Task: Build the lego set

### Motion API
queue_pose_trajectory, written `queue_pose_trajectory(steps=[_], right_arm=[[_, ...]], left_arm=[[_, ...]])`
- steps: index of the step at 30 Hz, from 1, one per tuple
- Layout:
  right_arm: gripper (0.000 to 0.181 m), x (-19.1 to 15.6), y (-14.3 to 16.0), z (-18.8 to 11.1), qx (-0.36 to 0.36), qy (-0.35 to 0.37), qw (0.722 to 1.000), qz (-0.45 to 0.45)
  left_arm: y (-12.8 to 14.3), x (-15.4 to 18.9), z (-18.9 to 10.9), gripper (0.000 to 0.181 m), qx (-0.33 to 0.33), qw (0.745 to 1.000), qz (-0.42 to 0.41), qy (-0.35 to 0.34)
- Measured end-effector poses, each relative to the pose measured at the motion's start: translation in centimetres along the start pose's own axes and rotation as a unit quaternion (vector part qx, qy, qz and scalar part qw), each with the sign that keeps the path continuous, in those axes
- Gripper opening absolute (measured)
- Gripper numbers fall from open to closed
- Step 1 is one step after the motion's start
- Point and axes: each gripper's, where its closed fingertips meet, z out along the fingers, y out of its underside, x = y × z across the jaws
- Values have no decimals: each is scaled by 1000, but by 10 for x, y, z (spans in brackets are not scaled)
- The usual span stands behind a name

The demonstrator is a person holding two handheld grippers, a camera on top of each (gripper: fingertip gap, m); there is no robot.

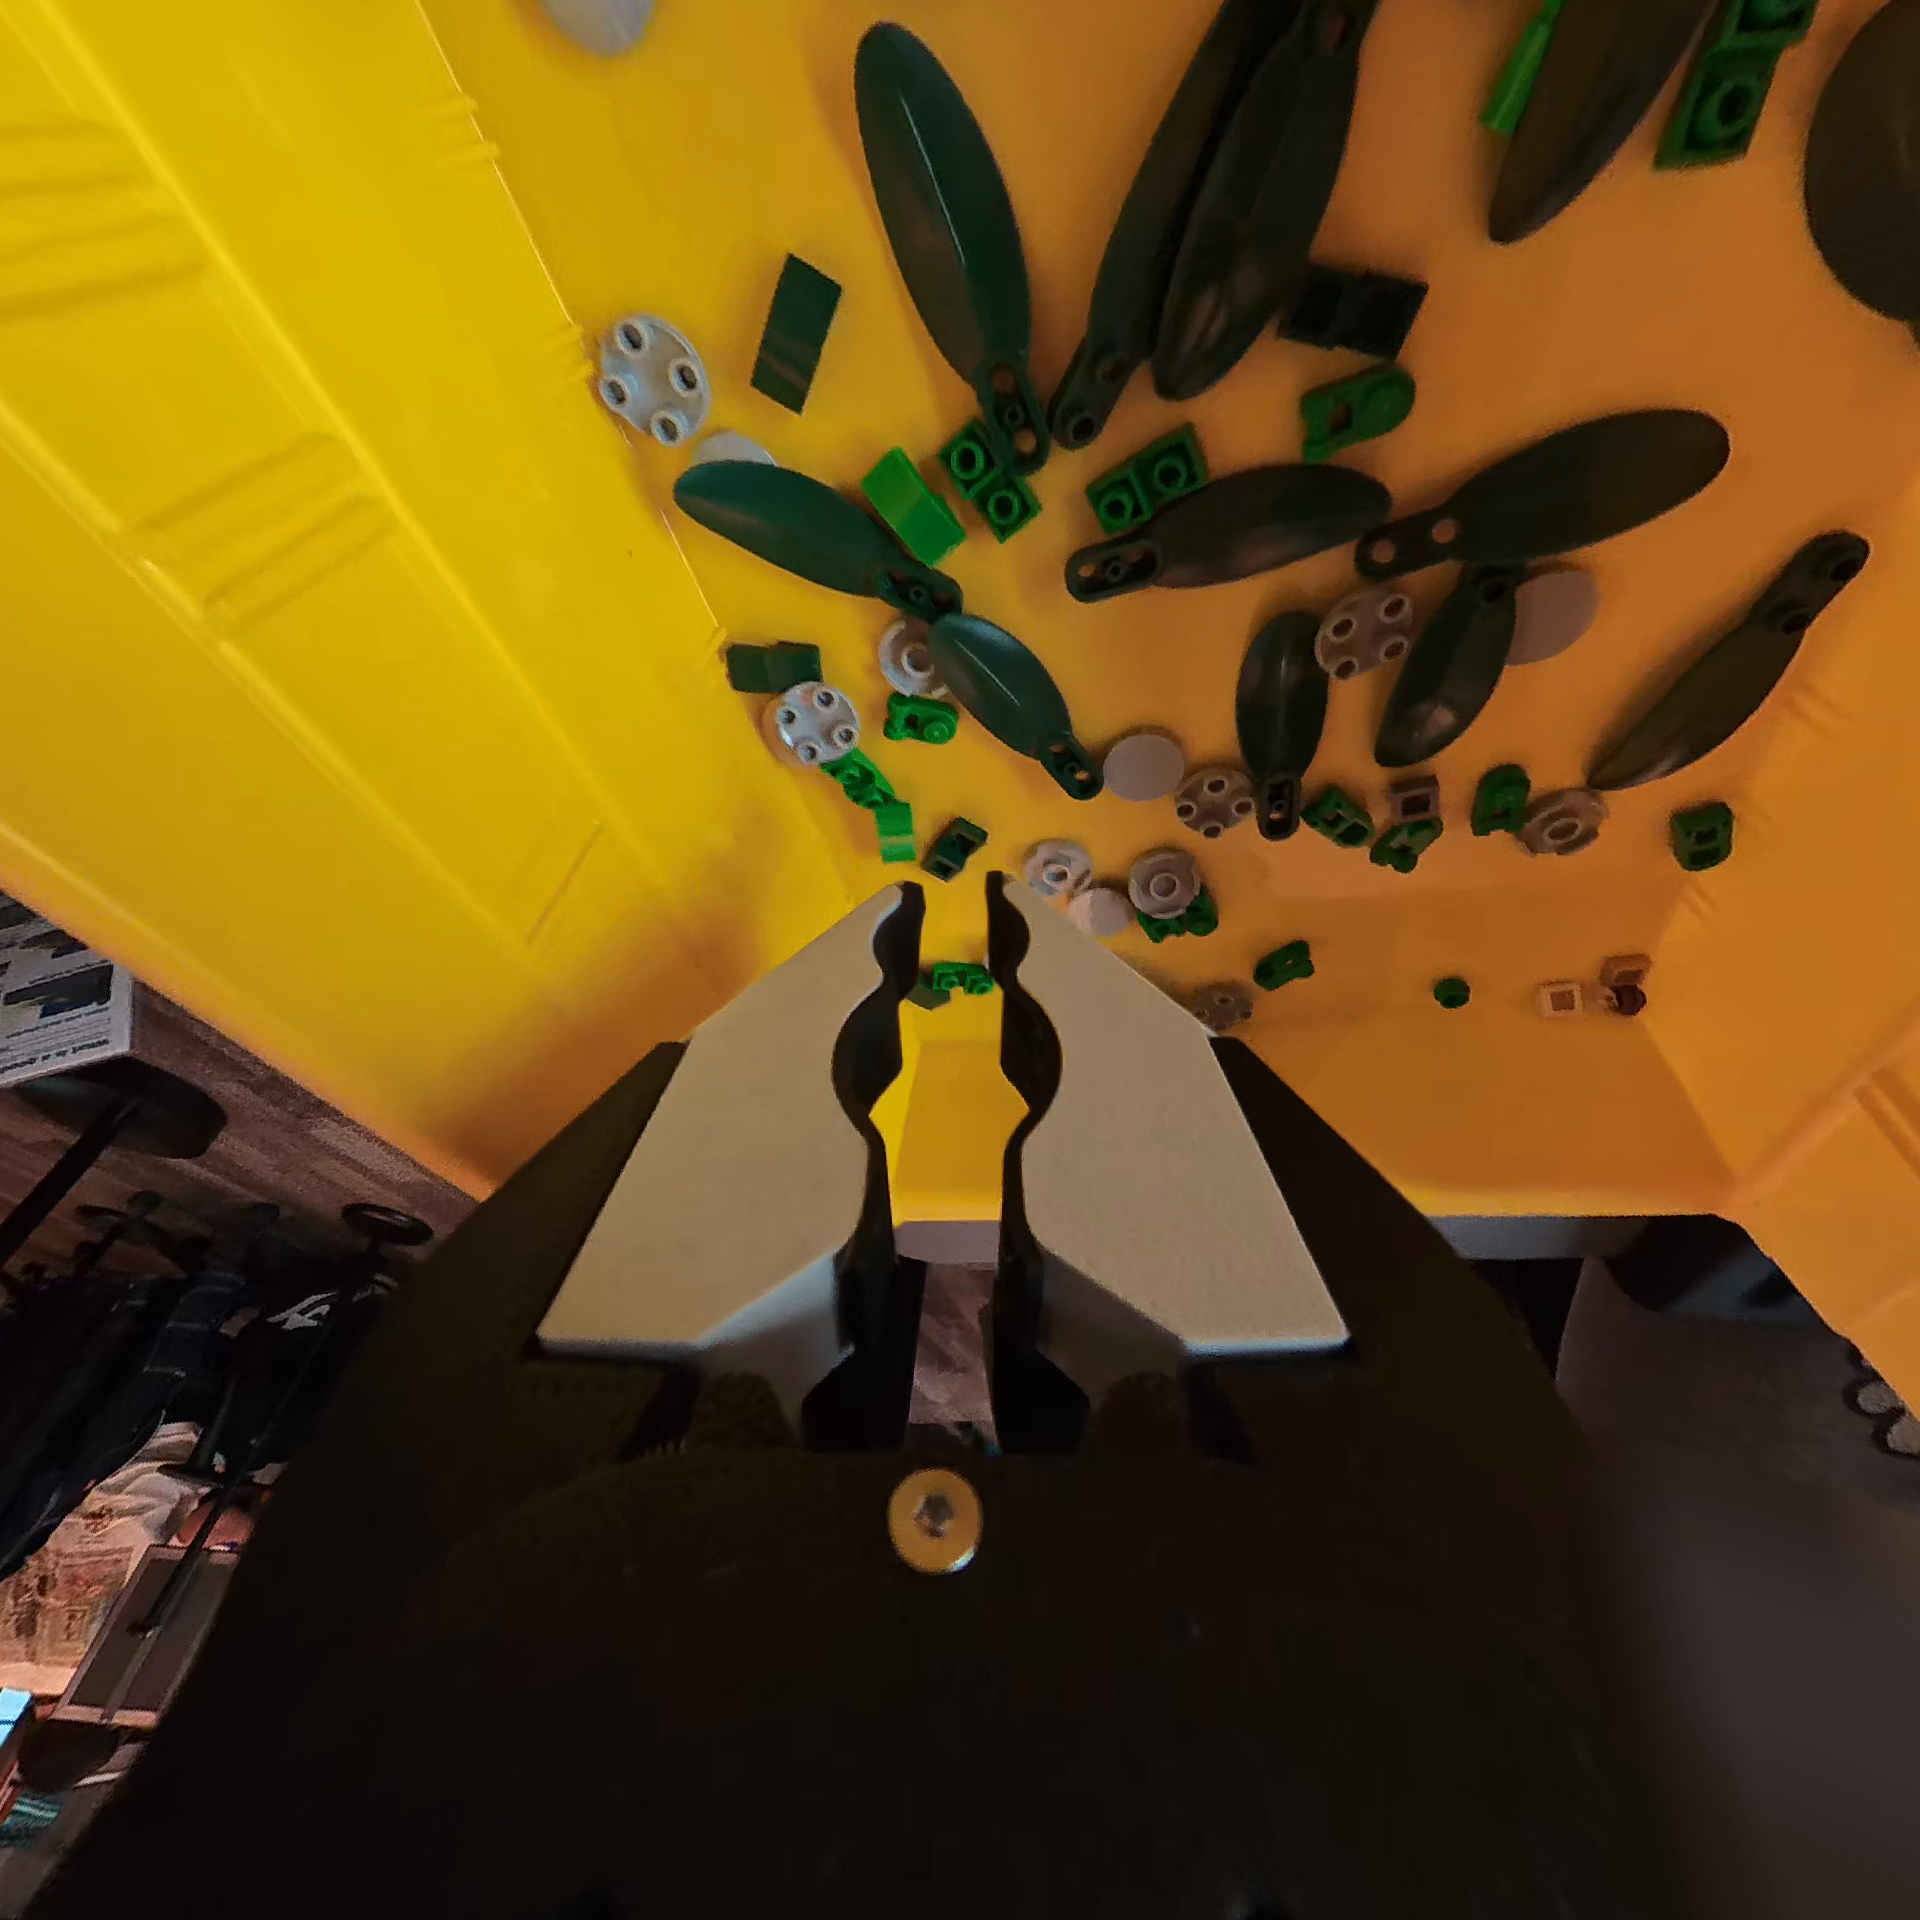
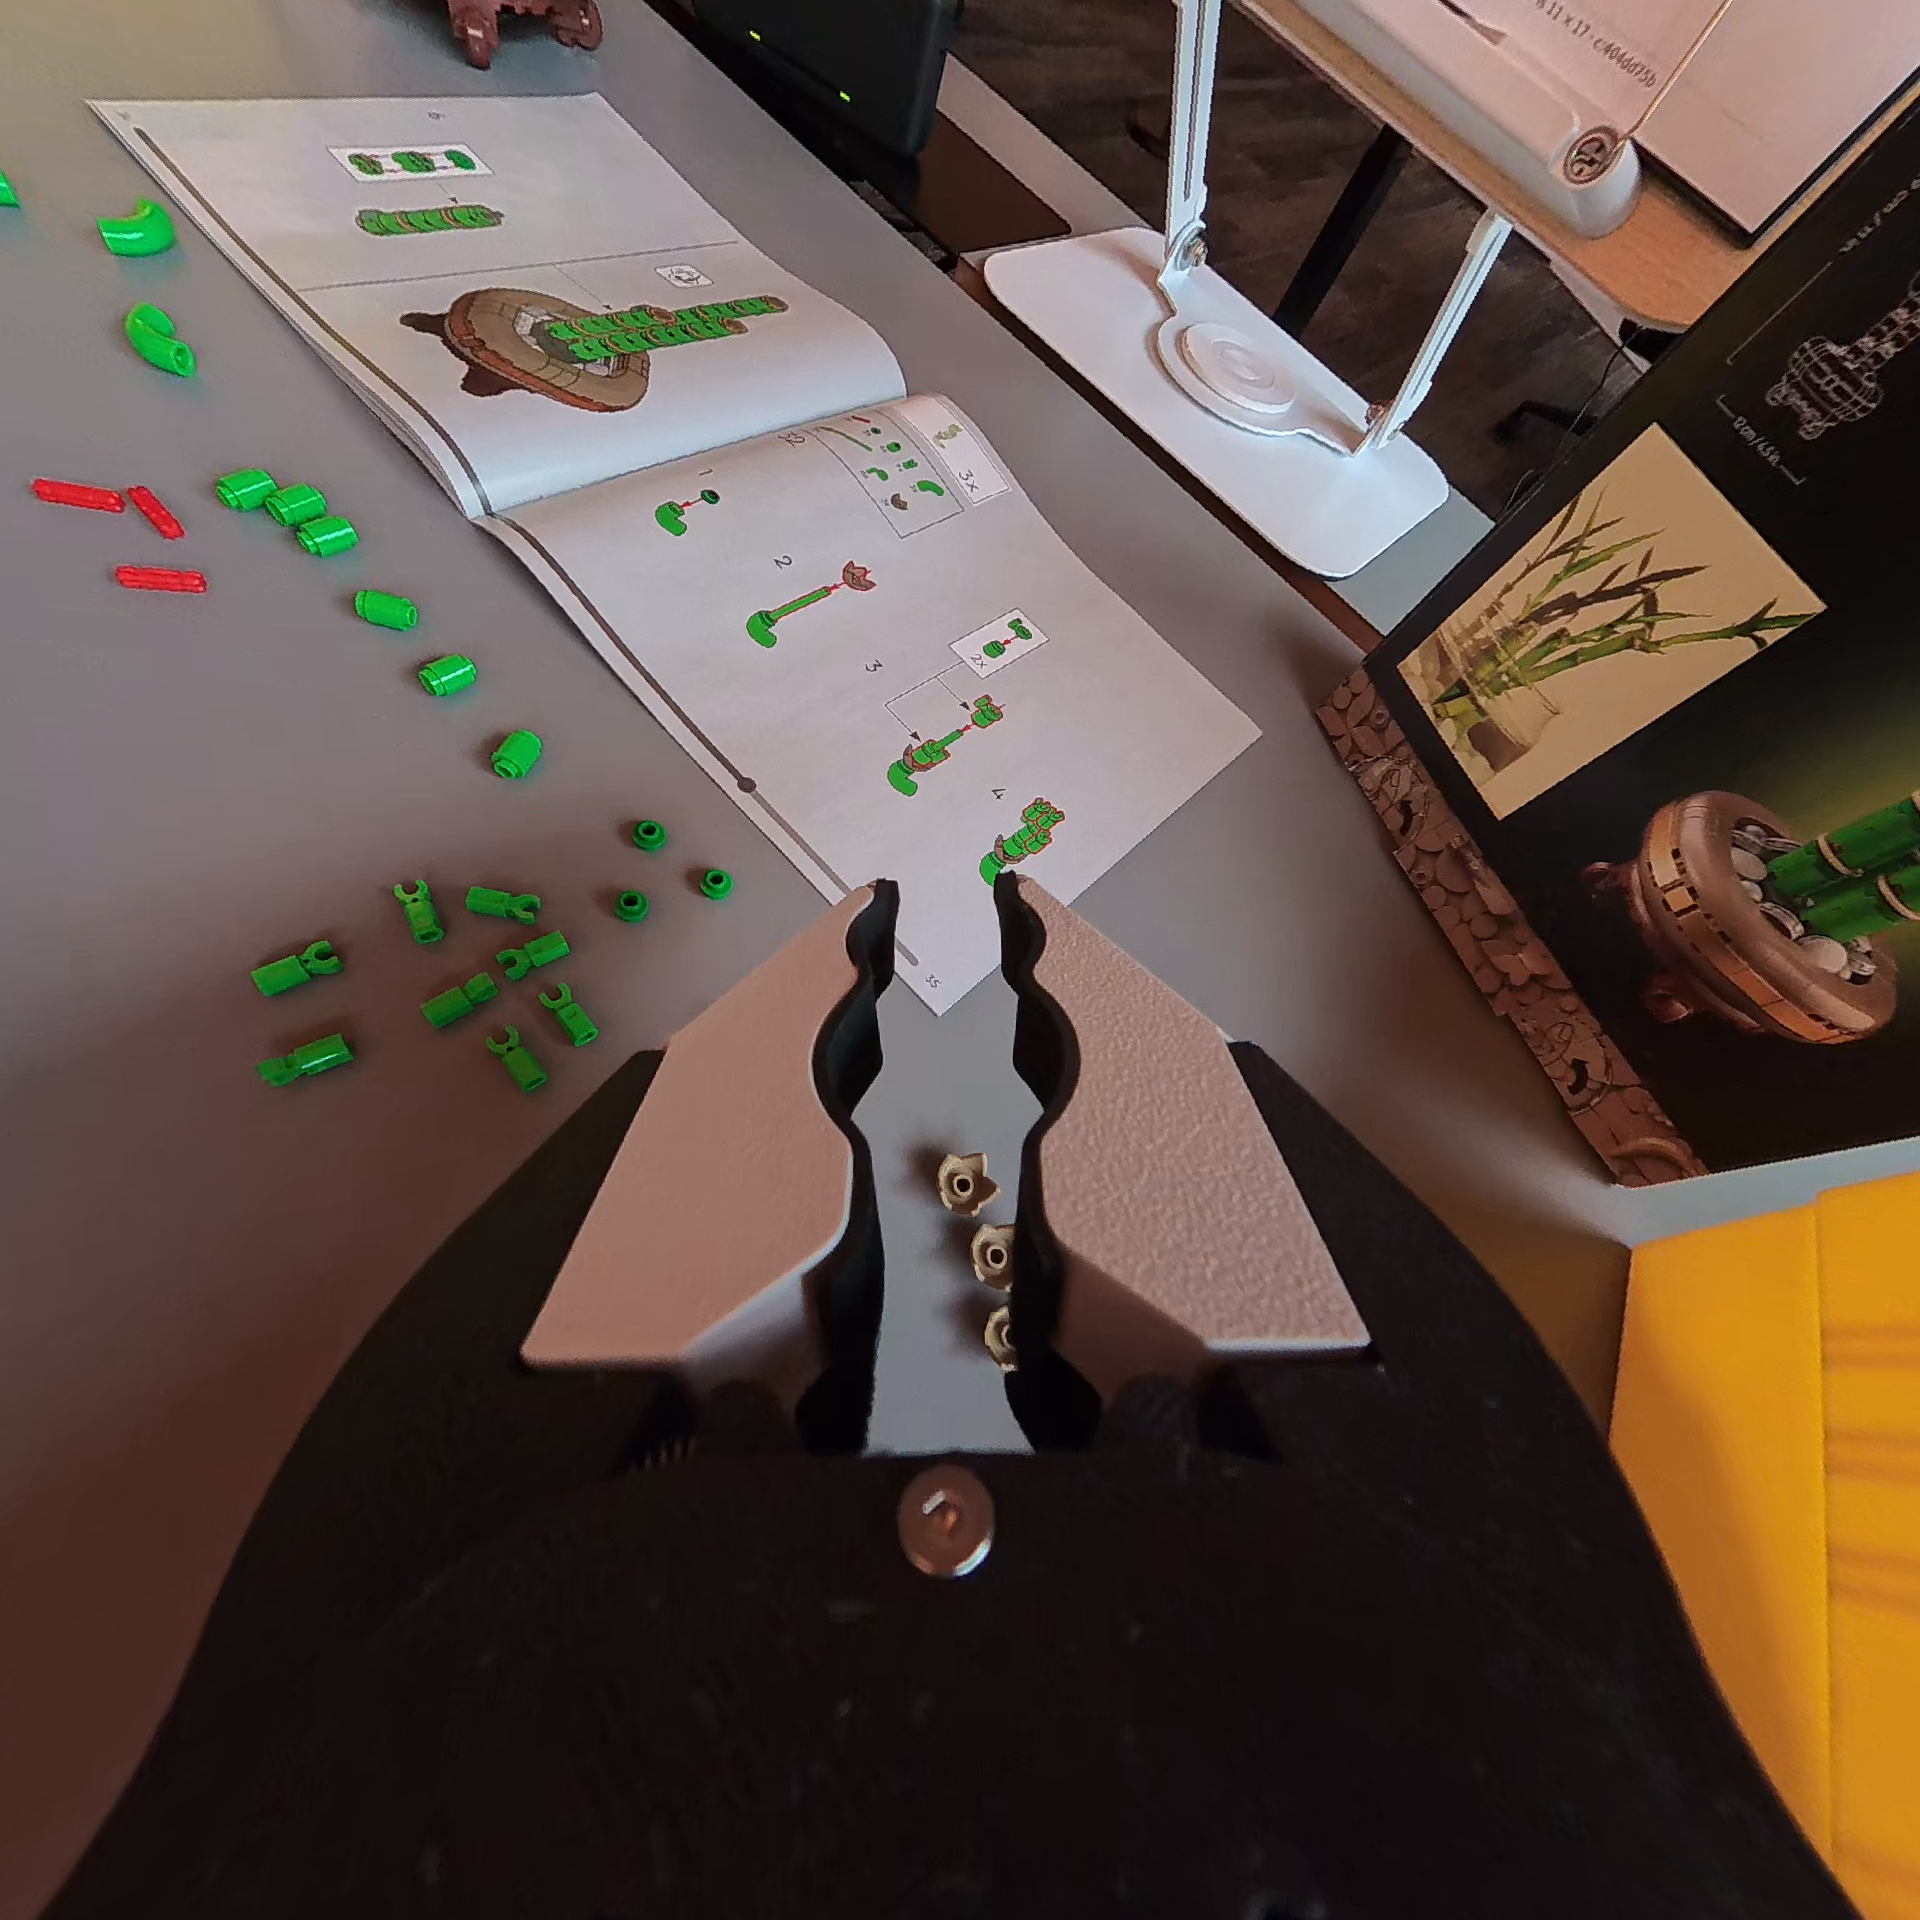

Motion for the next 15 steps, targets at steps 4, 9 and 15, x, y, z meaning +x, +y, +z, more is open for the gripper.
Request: queue_pose_trajectory(steps=[4,9,15], right_arm=[[19,1,1,0,1,1,1000,1],[18,2,-2,3,10,-4,1000,7],[18,5,-13,-3,34,7,999,14]], left_arm=[[15,9,-5,6,-2,999,33,7],[30,7,-16,0,20,995,97,-26],[44,15,-25,0,50,972,223,-45]])
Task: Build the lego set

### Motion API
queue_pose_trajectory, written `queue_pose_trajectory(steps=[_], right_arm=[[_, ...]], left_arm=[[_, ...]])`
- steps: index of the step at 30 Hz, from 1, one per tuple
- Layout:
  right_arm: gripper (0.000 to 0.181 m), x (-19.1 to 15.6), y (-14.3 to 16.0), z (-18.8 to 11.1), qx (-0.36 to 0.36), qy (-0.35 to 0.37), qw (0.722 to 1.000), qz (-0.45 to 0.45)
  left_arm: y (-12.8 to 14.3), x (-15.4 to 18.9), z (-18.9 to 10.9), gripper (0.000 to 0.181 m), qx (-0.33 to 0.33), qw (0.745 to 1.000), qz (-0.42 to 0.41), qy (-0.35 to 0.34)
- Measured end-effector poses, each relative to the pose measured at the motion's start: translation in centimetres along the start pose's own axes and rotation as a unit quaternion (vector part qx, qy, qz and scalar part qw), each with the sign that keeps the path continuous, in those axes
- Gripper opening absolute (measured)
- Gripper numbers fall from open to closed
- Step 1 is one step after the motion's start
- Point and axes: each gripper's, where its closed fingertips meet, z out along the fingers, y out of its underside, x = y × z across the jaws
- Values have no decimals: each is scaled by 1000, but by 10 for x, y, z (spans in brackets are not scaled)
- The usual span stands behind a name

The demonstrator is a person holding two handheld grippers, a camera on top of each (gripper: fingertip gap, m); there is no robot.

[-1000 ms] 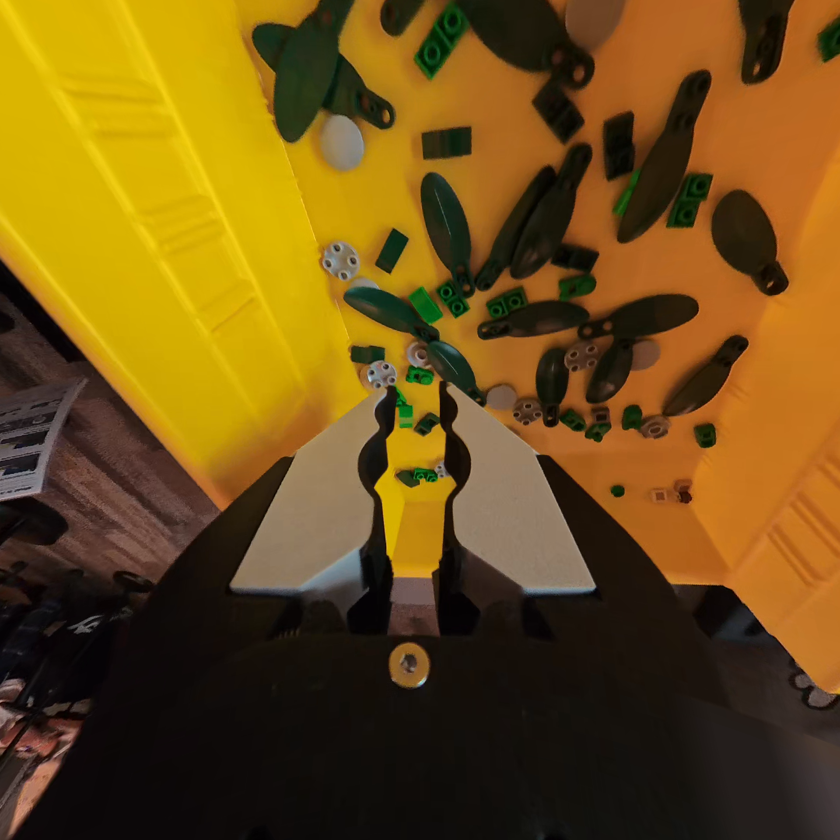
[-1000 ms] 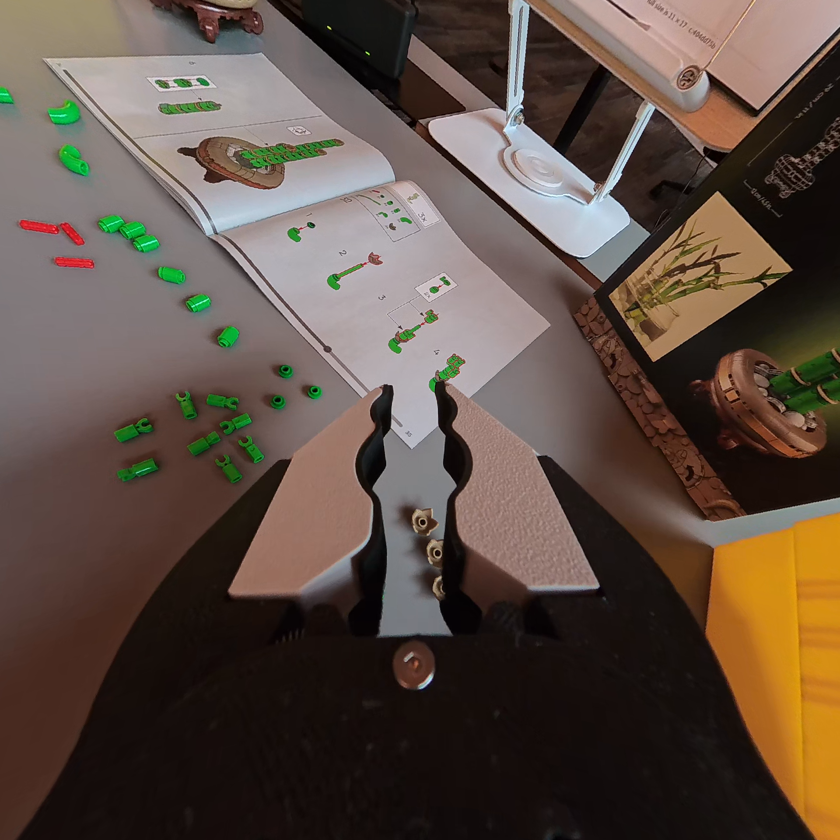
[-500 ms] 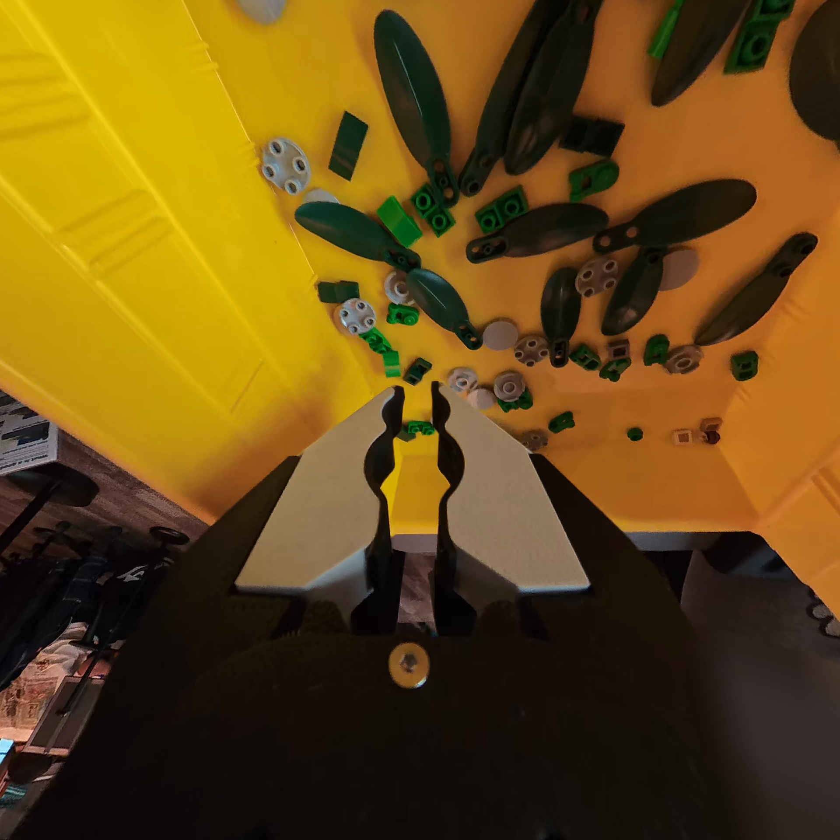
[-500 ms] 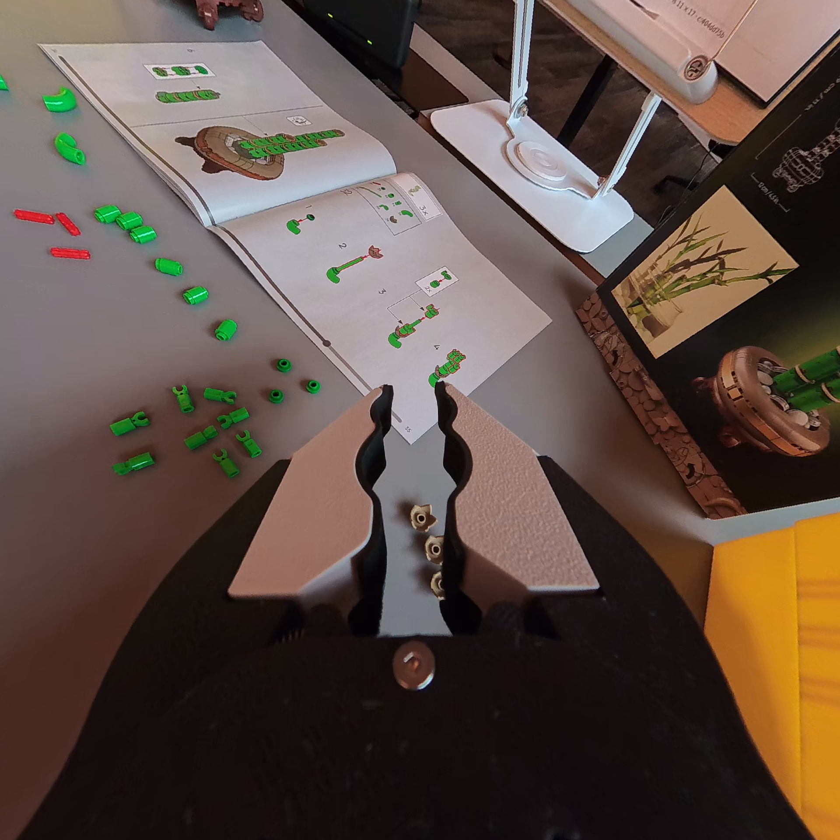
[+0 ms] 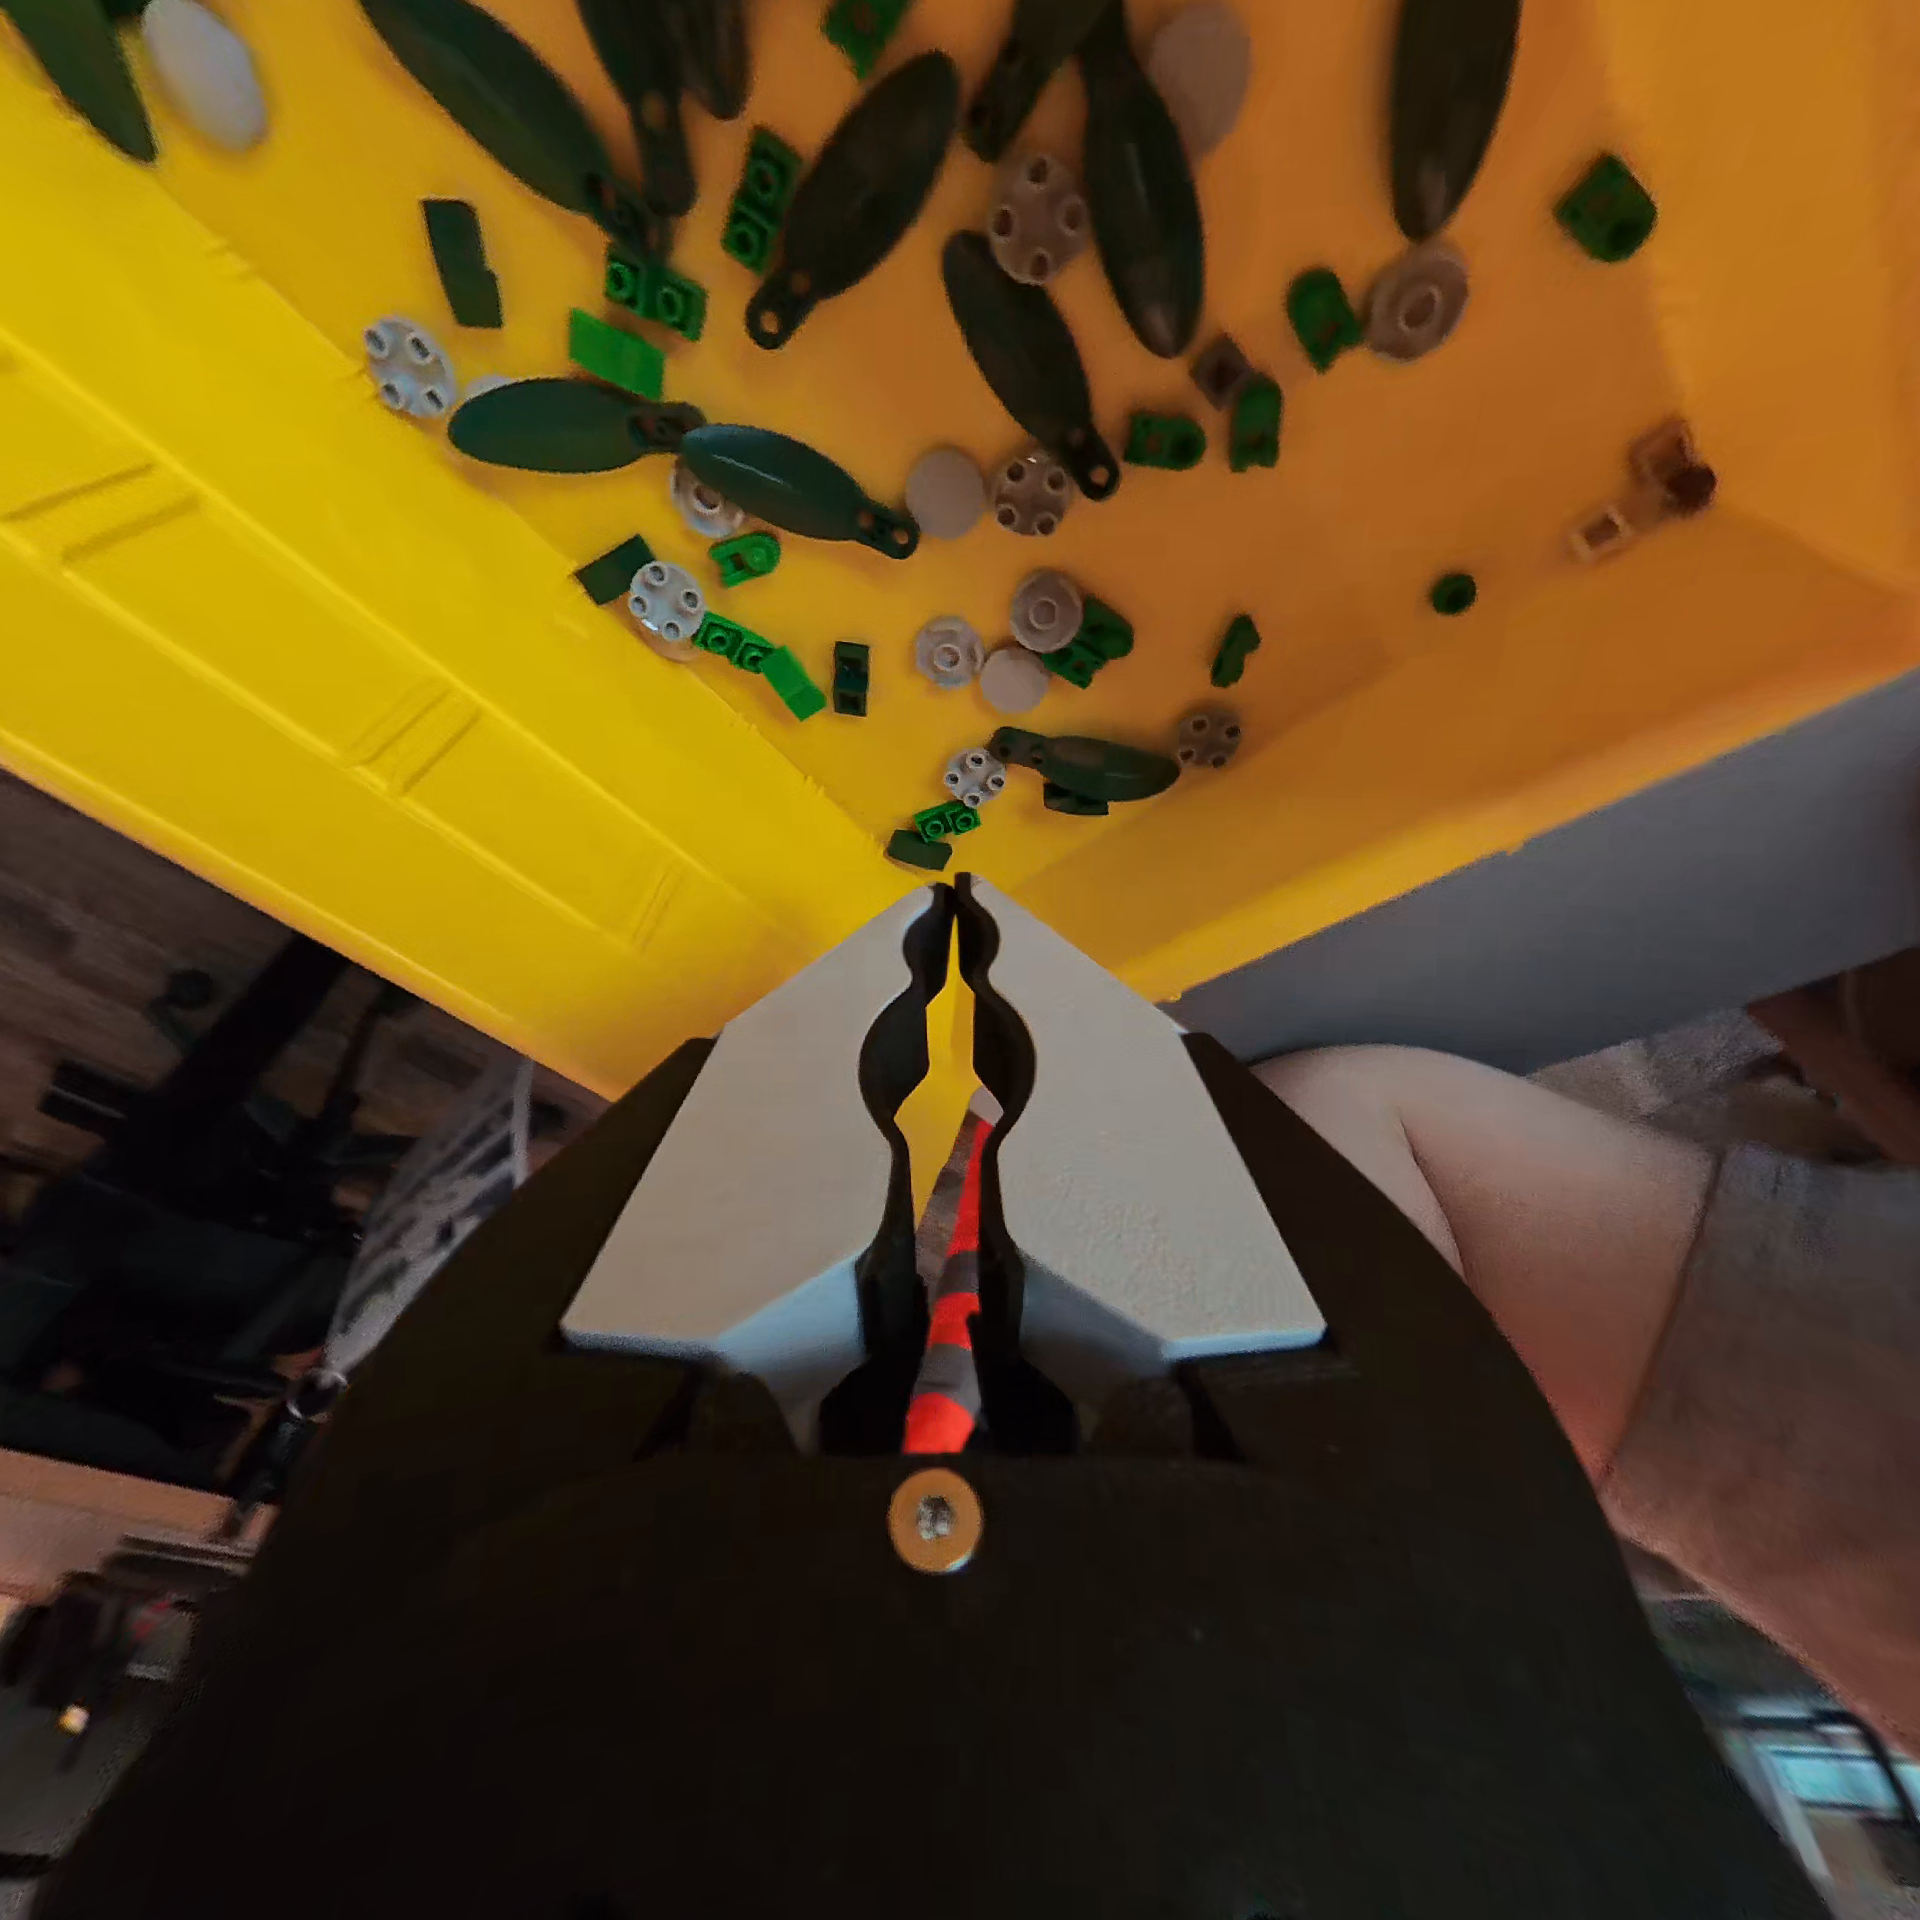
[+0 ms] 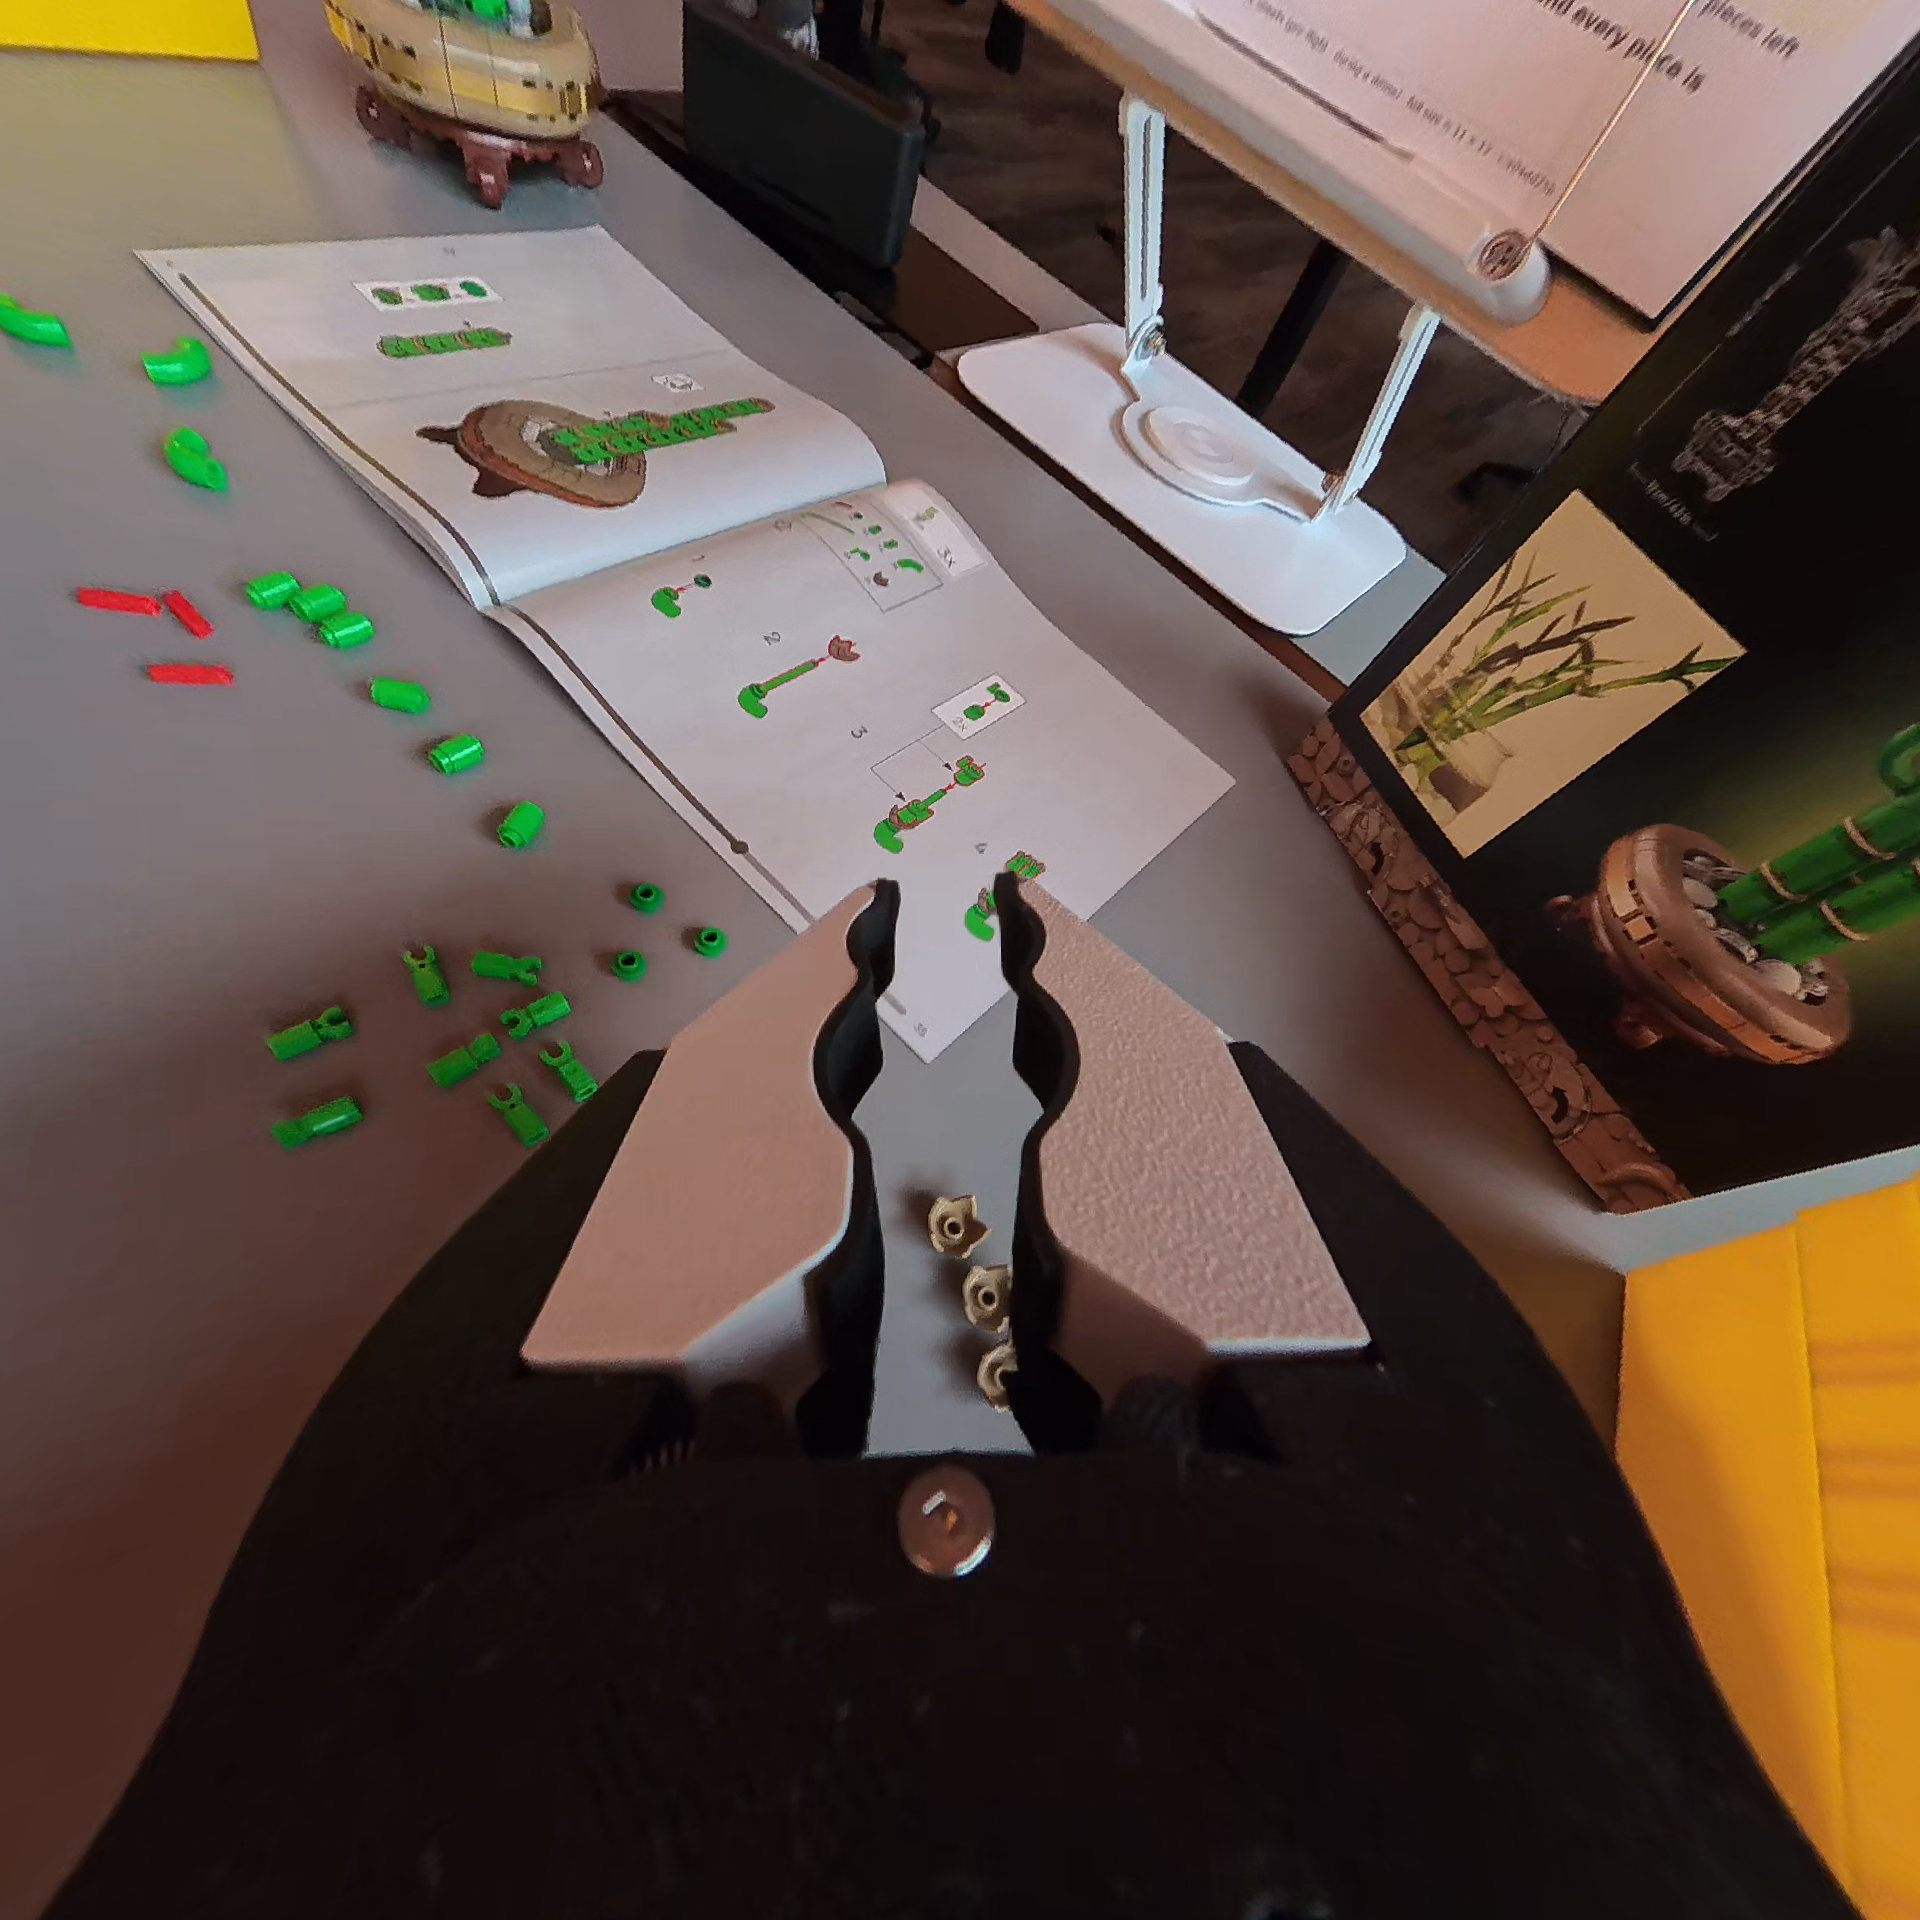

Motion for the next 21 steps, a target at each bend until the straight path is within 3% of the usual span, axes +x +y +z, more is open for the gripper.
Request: queue_pose_trajectory(steps=[7,13,21], right_arm=[[18,16,-14,-14,48,27,998,25],[18,22,-28,-18,78,30,996,29],[18,35,-37,-29,119,60,990,55]], left_arm=[[3,18,-2,0,35,990,125,54],[5,21,2,0,23,988,108,109],[2,24,5,0,13,986,118,118]])
